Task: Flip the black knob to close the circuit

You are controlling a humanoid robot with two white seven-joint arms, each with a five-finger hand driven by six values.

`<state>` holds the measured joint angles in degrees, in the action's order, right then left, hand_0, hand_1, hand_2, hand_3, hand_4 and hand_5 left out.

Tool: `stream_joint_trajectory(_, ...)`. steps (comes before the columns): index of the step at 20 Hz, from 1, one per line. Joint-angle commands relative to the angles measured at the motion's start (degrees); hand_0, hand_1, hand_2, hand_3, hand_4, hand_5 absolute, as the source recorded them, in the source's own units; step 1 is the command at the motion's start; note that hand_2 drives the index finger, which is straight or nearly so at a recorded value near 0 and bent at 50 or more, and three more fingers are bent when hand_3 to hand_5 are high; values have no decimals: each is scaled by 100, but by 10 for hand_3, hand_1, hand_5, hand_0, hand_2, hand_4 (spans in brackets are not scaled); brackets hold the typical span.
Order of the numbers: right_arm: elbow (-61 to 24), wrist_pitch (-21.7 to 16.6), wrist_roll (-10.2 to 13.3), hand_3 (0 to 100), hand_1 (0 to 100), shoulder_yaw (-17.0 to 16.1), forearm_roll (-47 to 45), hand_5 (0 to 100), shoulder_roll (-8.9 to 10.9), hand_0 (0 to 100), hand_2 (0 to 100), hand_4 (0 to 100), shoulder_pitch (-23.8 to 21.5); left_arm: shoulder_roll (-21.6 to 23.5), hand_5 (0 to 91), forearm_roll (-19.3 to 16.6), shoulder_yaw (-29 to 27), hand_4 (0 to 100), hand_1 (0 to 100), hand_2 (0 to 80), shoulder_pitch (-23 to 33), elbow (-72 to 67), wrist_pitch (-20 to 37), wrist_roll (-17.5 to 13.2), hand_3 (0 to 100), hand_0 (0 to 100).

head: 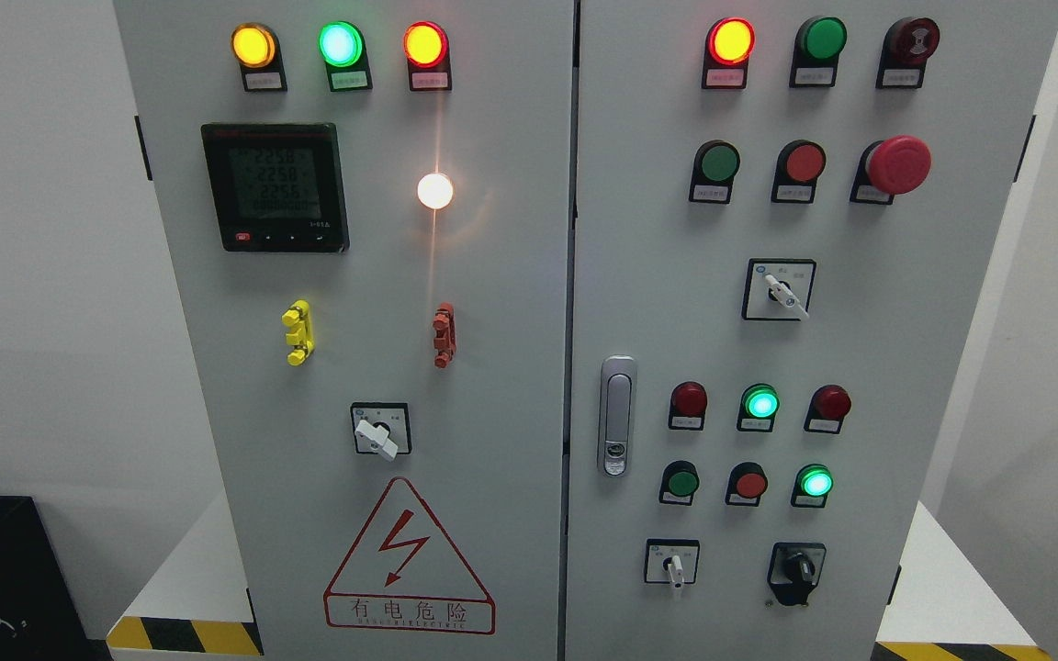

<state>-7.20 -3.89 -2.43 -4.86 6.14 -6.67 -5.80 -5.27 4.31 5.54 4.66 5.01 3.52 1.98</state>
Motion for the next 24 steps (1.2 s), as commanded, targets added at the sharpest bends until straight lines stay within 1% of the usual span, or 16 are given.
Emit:
stream_joint_trajectory(1, 35, -6, -3, 0, 0, 2, 1, 0, -1, 0, 0, 0, 0, 0, 0, 0, 0, 0, 556, 0, 0, 0, 0, 4, 0, 120)
stream_joint_trajectory(3, 26, 3, -3, 0, 0, 2, 10, 0, -1, 0, 0, 0, 0, 0, 0, 0, 0, 0, 556, 0, 0, 0, 0, 4, 0, 120)
stream_joint_trajectory(4, 17, 3, -29, 0, 0, 2, 18, 0, -1, 0, 0, 0, 0, 0, 0, 0, 0, 0, 556, 0, 0, 0, 0, 4, 0, 120)
stream_joint_trajectory(6, -27, 11, -161, 0, 0, 11, 36, 0, -1, 0, 0, 0, 0, 0, 0, 0, 0, 0, 556, 0, 0, 0, 0, 4, 0, 120)
stream_joint_trajectory(8, -184, 46, -179, 0, 0, 20, 219, 0, -1, 0, 0, 0, 0, 0, 0, 0, 0, 0, 556, 0, 0, 0, 0, 4, 0, 120)
stream_joint_trajectory(10, -535, 152, -240, 0, 0, 46, 562, 0, -10, 0, 0, 0, -9, 0, 0, 0, 0, 0, 556, 0, 0, 0, 0, 4, 0, 120)
stream_joint_trajectory(11, -737, 187, -415, 0, 0, 46, 694, 0, -19, 0, 0, 0, -26, 0, 0, 0, 0, 0, 556, 0, 0, 0, 0, 4, 0, 120)
stream_joint_trajectory(12, -930, 248, -512, 0, 0, 46, 817, 0, -19, 0, 0, 0, -35, 0, 0, 0, 0, 0, 556, 0, 0, 0, 0, 4, 0, 120)
stream_joint_trajectory(13, -1167, 371, -556, 0, 5, 46, 931, 0, -19, 0, 0, 0, -35, 0, 0, 0, 0, 0, 556, 0, 0, 0, 0, 4, 0, 120)
stream_joint_trajectory(15, -1546, 565, -583, 0, 16, 55, 1256, 0, -19, 0, 0, 0, -44, 0, 0, 0, 0, 0, 556, 0, 0, 0, 0, 4, 0, 120)
stream_joint_trajectory(20, -2354, 661, -592, 0, 60, 38, 2468, 0, -19, 0, 0, 0, -44, 0, 0, 0, 0, 0, 556, 0, 0, 0, 0, 4, 0, 120)
stream_joint_trajectory(21, -2582, 723, -592, 96, 64, 20, 2697, 0, -19, 0, 31, 65, -44, 0, 0, 0, 0, 0, 556, 0, 0, 0, 0, 4, 0, 120)
stream_joint_trajectory(22, -2837, 758, -592, 203, 66, 29, 2899, 0, -19, 0, 128, 183, -44, 0, 0, 0, 0, 0, 556, 0, 0, 0, 0, 4, 0, 120)
stream_joint_trajectory(23, -3092, 759, -592, 238, 67, 3, 3128, 0, -19, 0, 159, 216, -44, 0, 0, 0, 0, 0, 556, 0, 0, 0, 0, 4, 0, 120)
stream_joint_trajectory(24, -3312, 750, -618, 343, 71, -15, 3339, 96, -10, 0, 230, 304, -44, 0, 0, 0, 0, 0, 556, 0, 0, 0, 0, 4, 0, 120)
